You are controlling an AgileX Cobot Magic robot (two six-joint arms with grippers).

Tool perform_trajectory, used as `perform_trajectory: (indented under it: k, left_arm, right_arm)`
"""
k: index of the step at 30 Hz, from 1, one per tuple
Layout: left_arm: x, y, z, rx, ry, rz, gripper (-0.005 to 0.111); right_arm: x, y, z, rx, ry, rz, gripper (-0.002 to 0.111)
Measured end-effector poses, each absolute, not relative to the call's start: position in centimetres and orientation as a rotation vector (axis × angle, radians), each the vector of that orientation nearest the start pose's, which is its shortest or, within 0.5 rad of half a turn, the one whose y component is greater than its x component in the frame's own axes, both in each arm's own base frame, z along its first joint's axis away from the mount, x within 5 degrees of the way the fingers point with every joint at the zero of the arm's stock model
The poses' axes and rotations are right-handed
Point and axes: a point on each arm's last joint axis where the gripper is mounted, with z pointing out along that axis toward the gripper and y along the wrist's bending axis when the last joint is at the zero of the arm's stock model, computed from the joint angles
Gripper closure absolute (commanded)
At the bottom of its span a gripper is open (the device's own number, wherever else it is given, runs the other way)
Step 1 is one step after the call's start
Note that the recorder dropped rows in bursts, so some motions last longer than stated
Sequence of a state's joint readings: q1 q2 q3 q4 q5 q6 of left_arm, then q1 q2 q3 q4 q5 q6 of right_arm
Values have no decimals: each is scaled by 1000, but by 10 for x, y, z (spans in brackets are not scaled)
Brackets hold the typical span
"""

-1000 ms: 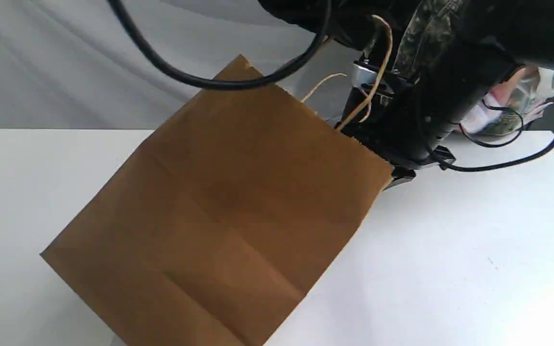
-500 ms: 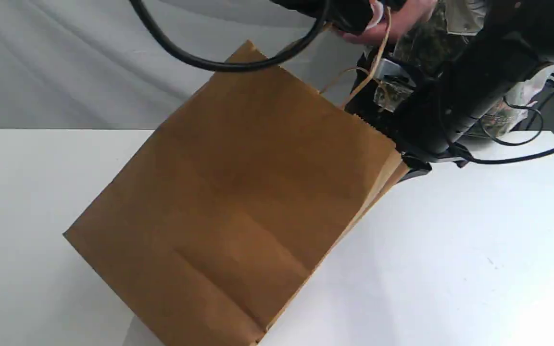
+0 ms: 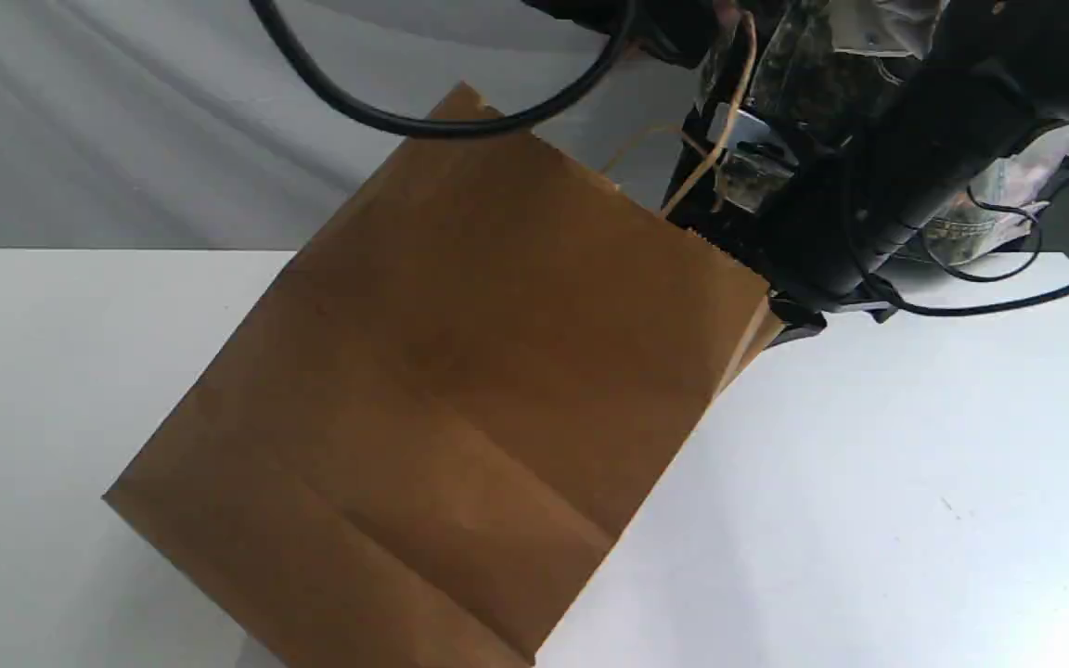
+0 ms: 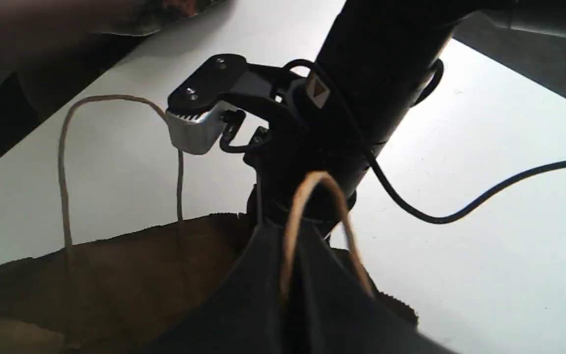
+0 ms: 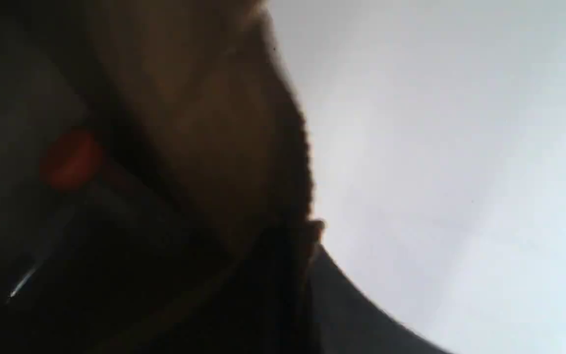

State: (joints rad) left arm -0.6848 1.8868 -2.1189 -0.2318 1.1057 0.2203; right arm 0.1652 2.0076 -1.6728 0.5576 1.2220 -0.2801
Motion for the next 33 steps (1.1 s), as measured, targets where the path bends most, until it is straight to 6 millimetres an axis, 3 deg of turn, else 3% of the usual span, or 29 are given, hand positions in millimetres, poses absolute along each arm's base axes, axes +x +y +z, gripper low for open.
perform_trajectory:
  k: [7,18,27,33]
  left_arm:
    - [311,-278,416,1041,2179,-515,107]
    - [298,-269,429,1062,2189,-516,107]
    - [282,-258,447,1072,2162,-524,107]
    - [269,-275,427,1155,2210,-537,107]
  right_arm:
    - [402,113,255,-427,2845,780,108]
    - [416,116,322,-457,2625,714,108]
    - [413,124,322,-506,2638,638,108]
    - [413,123,320,-533,2652,565,108]
